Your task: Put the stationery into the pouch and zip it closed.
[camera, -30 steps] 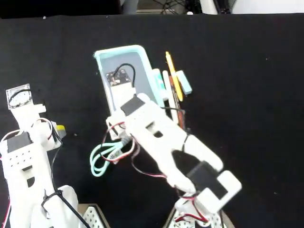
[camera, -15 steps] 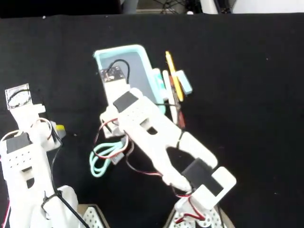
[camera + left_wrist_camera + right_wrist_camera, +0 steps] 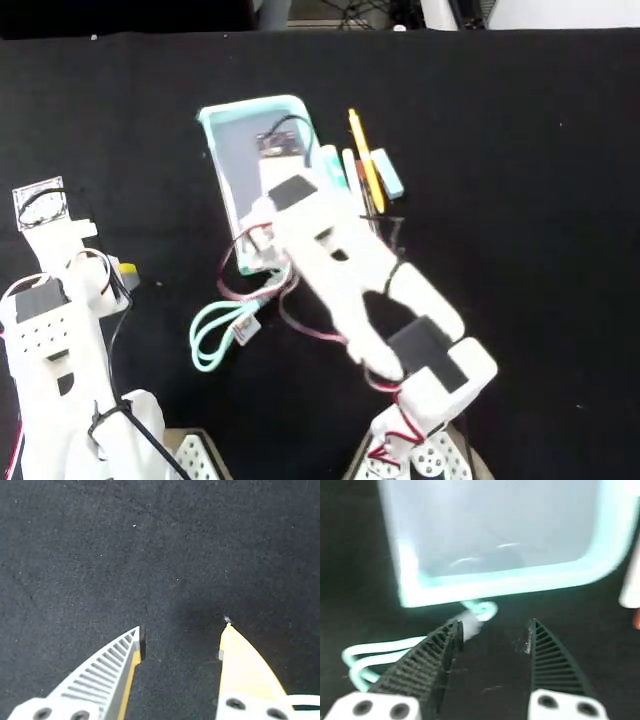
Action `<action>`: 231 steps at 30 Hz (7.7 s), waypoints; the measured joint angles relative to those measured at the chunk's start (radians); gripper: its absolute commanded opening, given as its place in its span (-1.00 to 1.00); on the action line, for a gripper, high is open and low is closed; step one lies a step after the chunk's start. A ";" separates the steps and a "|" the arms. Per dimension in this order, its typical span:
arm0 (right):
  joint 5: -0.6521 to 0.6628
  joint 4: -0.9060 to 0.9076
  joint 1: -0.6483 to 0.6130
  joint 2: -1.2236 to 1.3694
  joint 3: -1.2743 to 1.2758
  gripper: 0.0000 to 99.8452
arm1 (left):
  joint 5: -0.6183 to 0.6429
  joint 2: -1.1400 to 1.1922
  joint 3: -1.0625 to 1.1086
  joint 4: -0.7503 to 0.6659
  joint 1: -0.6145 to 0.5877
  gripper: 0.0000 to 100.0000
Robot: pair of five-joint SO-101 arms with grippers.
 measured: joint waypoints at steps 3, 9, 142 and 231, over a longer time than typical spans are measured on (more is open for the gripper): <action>0.072 0.043 0.018 0.000 0.000 -0.56 | 0.000 0.000 0.000 0.000 0.000 -0.48; 0.084 0.091 0.015 0.003 -0.069 -0.56 | 0.000 0.000 0.000 0.000 0.000 -0.48; 1.140 -0.068 -0.035 0.086 0.100 -0.98 | 0.000 -0.002 0.055 -0.100 0.000 -0.48; 0.767 -0.589 0.371 -1.551 1.313 -0.70 | 0.000 -0.003 0.072 -0.103 0.071 -0.48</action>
